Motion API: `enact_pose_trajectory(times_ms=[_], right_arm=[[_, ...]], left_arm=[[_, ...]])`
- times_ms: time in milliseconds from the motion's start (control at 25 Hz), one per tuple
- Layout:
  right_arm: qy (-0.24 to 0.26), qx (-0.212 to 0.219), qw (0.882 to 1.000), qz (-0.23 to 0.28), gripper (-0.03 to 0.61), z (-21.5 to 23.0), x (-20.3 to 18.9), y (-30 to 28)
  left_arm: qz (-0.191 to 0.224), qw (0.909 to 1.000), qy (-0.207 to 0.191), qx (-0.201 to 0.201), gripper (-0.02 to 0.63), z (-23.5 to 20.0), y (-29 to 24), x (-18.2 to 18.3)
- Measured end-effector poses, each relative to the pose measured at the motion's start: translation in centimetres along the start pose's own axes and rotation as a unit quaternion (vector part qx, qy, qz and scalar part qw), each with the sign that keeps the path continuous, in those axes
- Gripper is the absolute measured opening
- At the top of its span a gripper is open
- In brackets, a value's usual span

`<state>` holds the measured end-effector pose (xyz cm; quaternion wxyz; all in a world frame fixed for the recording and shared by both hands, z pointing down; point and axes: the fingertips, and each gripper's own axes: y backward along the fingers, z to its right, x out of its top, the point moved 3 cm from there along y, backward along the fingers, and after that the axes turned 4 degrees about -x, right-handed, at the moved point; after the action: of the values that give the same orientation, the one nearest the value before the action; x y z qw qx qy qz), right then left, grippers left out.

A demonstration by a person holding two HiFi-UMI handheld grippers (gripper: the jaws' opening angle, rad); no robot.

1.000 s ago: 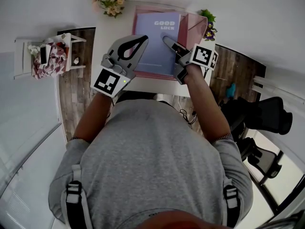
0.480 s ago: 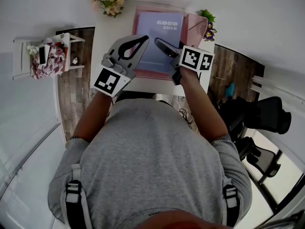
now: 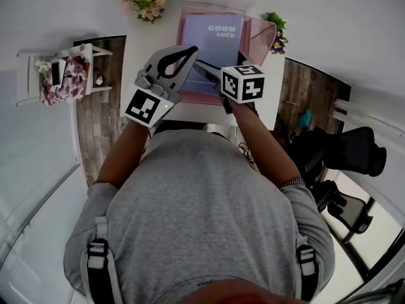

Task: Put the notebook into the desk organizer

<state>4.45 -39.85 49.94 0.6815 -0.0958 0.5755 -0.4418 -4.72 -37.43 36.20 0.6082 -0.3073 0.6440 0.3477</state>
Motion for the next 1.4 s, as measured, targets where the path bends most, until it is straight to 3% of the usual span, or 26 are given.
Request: enact_pose_trajectory(times_ms=[160, 360, 640, 840, 1120, 1320, 1400], right_arm=[[0.053, -0.035, 0.998, 0.001, 0.601, 0.2, -0.5, 0.0], [0.131, -0.107, 0.985, 0.036, 0.603, 1.4, 1.2, 2.0], [0.115, -0.052, 0.985, 0.116, 0.581, 0.9, 3.5, 6.2], [0.112, -0.018, 0.976, 0.186, 0.533, 0.6, 5.1, 10.3], [0.170, 0.041, 0.944, 0.280, 0.320, -1.9, 5.0, 16.1], [0.200, 0.034, 0.916, 0.346, 0.117, -2.8, 4.0, 20.4], [0.199, 0.037, 0.910, 0.361, 0.035, -2.9, 3.3, 21.8]], left_arm=[[-0.001, 1.0000, 0.000, 0.000, 0.017, -0.1, 0.2, -0.1], [0.002, 1.0000, -0.001, 0.003, 0.018, 0.1, 0.1, 0.1], [-0.002, 0.9999, -0.003, 0.017, 0.018, 0.4, 0.4, 0.5], [-0.015, 0.9995, -0.009, 0.025, 0.018, 1.2, 0.9, 0.9], [0.003, 0.9977, -0.030, 0.061, 0.018, 2.8, 2.3, 3.1], [0.008, 0.9974, -0.034, 0.063, 0.018, 5.3, 3.3, 3.8], [0.005, 0.9974, -0.036, 0.062, 0.018, 6.7, 3.8, 4.0]])
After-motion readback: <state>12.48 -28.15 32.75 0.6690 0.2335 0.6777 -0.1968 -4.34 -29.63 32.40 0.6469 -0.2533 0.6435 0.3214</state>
